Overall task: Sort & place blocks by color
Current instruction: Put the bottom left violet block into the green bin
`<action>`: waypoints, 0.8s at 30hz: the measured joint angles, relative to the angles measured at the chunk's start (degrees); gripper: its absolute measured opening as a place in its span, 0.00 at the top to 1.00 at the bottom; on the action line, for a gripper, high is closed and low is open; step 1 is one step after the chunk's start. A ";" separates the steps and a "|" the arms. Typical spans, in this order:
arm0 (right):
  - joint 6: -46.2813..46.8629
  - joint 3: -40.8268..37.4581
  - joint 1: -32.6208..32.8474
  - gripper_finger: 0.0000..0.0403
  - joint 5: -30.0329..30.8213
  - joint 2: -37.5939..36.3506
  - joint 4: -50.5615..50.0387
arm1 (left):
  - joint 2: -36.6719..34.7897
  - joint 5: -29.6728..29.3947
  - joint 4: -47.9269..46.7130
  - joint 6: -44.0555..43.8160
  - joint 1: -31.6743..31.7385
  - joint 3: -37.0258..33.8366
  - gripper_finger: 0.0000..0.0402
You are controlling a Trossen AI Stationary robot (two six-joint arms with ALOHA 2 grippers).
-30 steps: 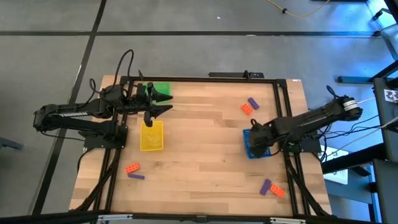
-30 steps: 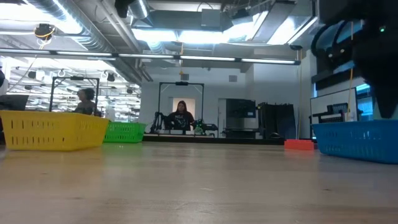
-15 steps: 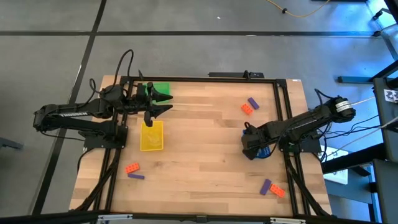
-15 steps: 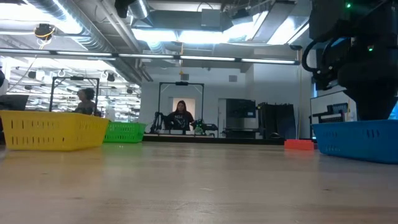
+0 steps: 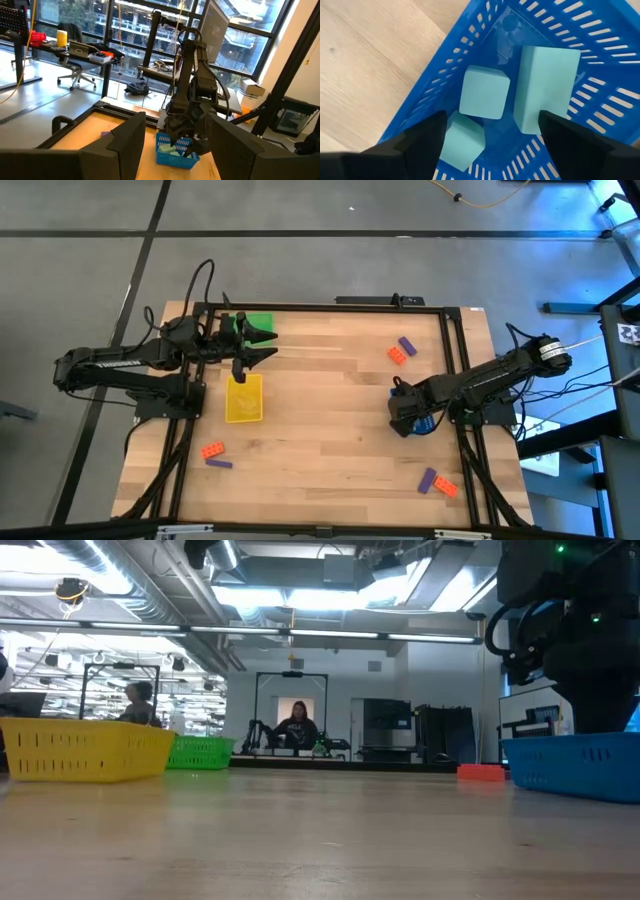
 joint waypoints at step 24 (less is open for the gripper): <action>0.06 0.00 0.00 0.21 0.02 -0.02 0.04 | 0.00 -1.03 0.04 3.16 -0.01 -0.02 0.50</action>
